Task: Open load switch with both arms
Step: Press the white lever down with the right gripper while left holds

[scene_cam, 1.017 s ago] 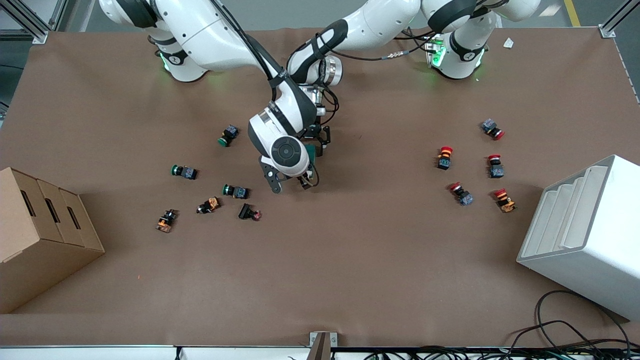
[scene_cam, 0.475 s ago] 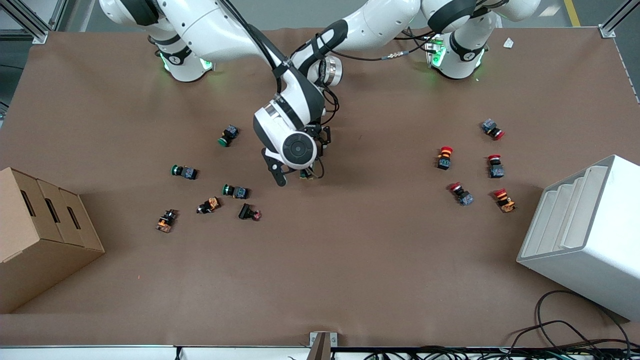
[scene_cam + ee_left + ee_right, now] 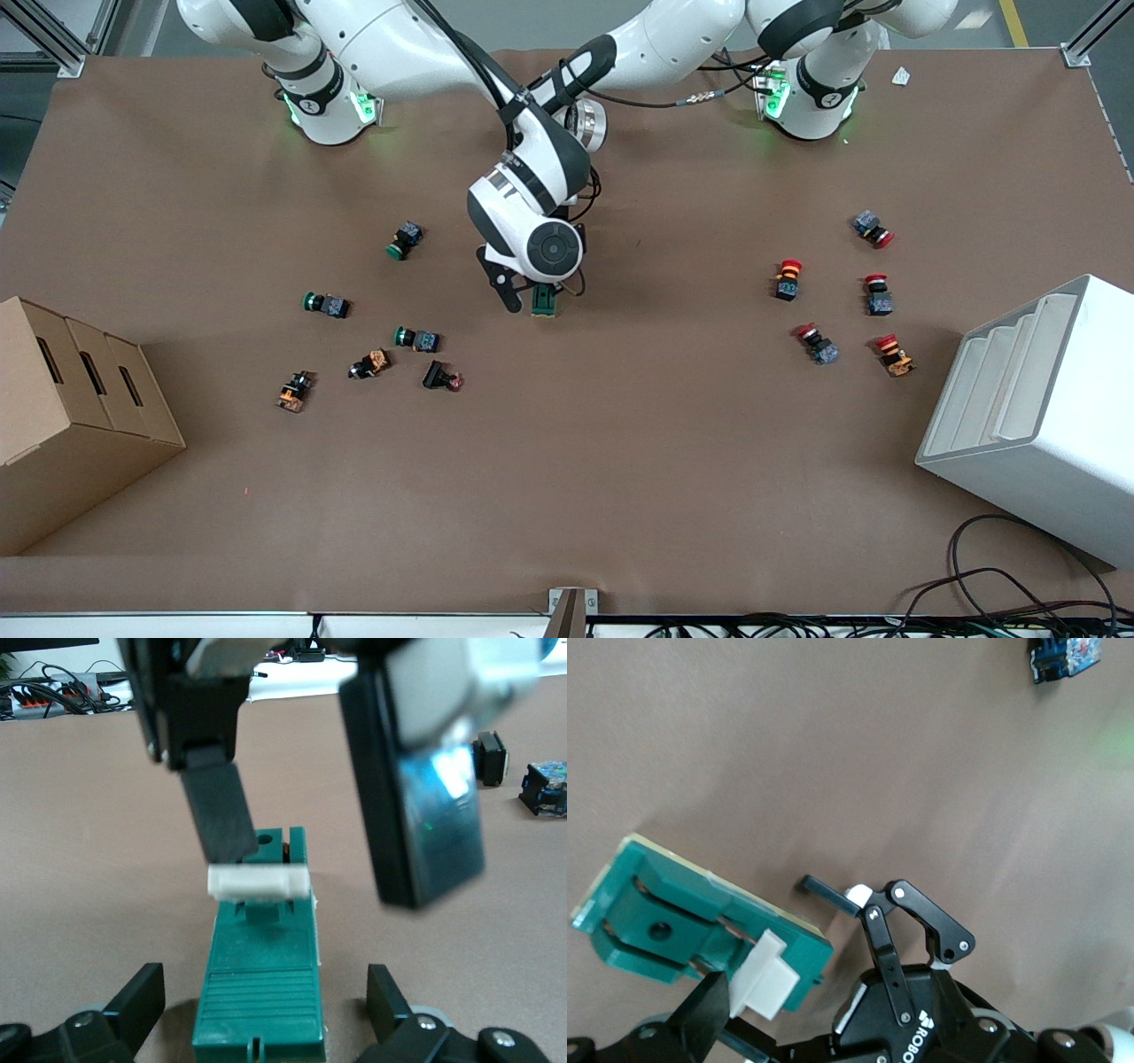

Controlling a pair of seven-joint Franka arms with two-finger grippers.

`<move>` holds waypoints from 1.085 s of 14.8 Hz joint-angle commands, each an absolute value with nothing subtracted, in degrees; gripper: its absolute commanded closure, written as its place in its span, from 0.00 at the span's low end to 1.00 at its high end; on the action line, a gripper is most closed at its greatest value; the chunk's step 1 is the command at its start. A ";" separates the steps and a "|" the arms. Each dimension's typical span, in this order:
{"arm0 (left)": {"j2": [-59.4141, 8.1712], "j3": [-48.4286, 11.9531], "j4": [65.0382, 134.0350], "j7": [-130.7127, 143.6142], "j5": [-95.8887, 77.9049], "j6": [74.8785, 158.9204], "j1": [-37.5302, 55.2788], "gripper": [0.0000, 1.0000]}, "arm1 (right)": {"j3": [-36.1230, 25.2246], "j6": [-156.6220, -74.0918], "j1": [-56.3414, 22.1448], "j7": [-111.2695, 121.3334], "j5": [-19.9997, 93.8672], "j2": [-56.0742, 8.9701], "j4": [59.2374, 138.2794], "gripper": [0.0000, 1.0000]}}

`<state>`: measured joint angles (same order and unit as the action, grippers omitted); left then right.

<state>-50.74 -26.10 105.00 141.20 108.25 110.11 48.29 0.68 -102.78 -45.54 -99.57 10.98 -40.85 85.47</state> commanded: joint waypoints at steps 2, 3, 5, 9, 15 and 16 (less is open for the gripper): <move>-51.42 -25.75 104.41 141.68 108.90 109.34 48.60 0.00 | 0.44 -102.92 -47.64 -100.46 10.90 -40.25 87.98 0.00; -51.42 -25.75 104.50 141.51 108.90 109.34 48.52 0.00 | 0.44 -102.92 -47.64 -100.46 10.90 -40.25 88.33 0.00; -51.24 -25.75 104.50 141.24 108.55 109.34 48.60 0.00 | 0.44 -102.92 -47.64 -100.20 10.81 -40.25 88.68 0.00; -50.98 -25.84 104.41 139.93 108.37 109.34 48.51 0.00 | 0.26 -102.83 -46.94 -99.67 9.41 -39.82 88.42 0.00; -49.66 -26.28 104.77 139.31 106.71 109.34 48.25 0.00 | -0.26 -100.81 -41.15 -90.11 8.35 -36.40 87.01 0.00; -48.79 -26.45 104.77 139.22 105.22 109.34 48.25 0.00 | -0.35 -100.81 -39.83 -87.65 8.26 -35.08 87.01 0.00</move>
<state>-50.63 -26.10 104.65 140.44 107.66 109.92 48.17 -1.08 -101.73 -43.04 -91.82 9.04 -39.03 85.68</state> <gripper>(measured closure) 0.000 0.000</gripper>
